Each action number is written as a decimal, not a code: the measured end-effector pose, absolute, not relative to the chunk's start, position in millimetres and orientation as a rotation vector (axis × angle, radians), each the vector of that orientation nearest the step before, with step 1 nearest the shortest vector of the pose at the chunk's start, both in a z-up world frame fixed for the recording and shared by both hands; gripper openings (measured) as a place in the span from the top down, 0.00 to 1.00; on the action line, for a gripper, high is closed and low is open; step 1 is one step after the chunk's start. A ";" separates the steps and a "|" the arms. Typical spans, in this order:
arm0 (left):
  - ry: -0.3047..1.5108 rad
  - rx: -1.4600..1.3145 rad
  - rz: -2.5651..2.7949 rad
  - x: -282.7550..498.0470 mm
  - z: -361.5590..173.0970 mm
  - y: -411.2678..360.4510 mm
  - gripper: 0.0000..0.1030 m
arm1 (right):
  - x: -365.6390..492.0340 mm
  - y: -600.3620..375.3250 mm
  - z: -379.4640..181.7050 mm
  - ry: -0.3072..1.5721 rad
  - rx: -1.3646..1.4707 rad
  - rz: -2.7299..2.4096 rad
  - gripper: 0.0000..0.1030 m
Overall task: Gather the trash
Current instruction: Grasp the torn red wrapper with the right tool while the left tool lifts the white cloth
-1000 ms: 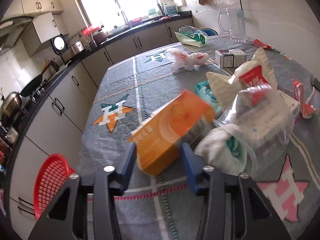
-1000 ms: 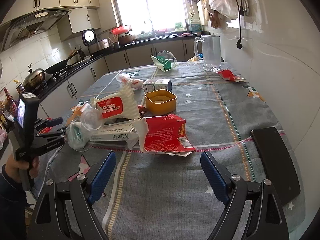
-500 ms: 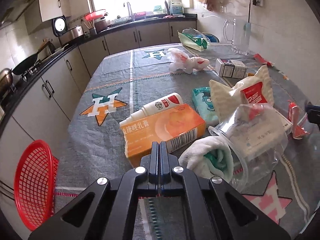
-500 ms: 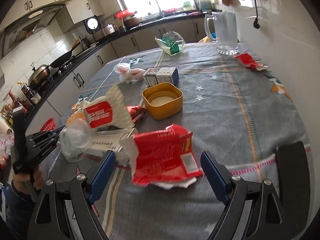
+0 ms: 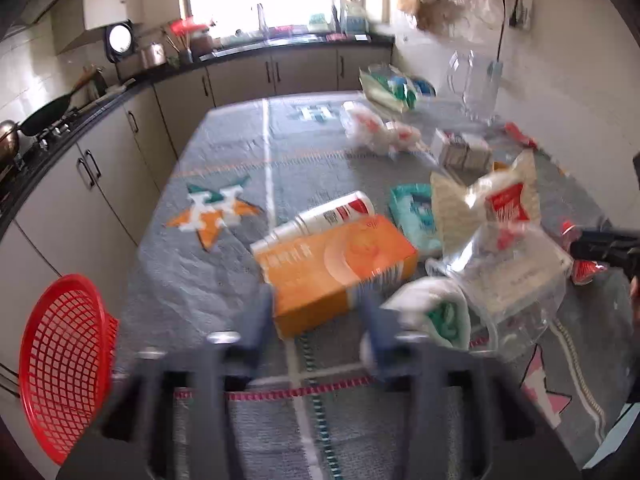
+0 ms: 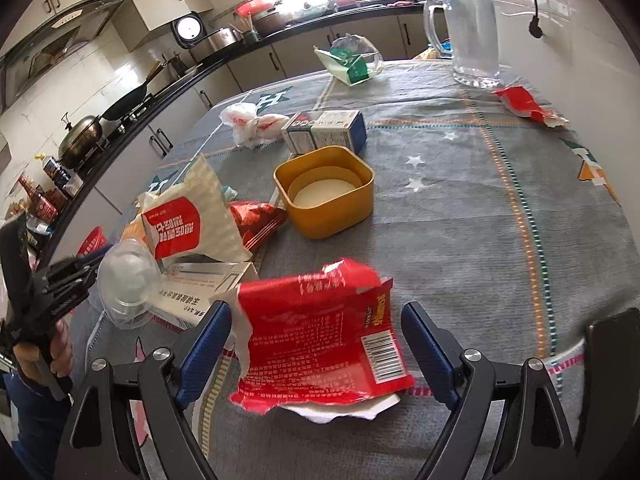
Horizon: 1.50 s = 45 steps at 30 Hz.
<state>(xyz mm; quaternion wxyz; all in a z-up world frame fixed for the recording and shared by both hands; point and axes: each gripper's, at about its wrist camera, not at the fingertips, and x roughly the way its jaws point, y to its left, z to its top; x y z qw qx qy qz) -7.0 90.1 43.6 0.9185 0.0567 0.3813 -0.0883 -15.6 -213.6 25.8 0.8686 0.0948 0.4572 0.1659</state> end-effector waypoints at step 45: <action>0.797 0.165 -0.396 -36.6 27.3 6.3 0.69 | -3.3 -229.9 34.9 0.929 0.296 0.102 0.80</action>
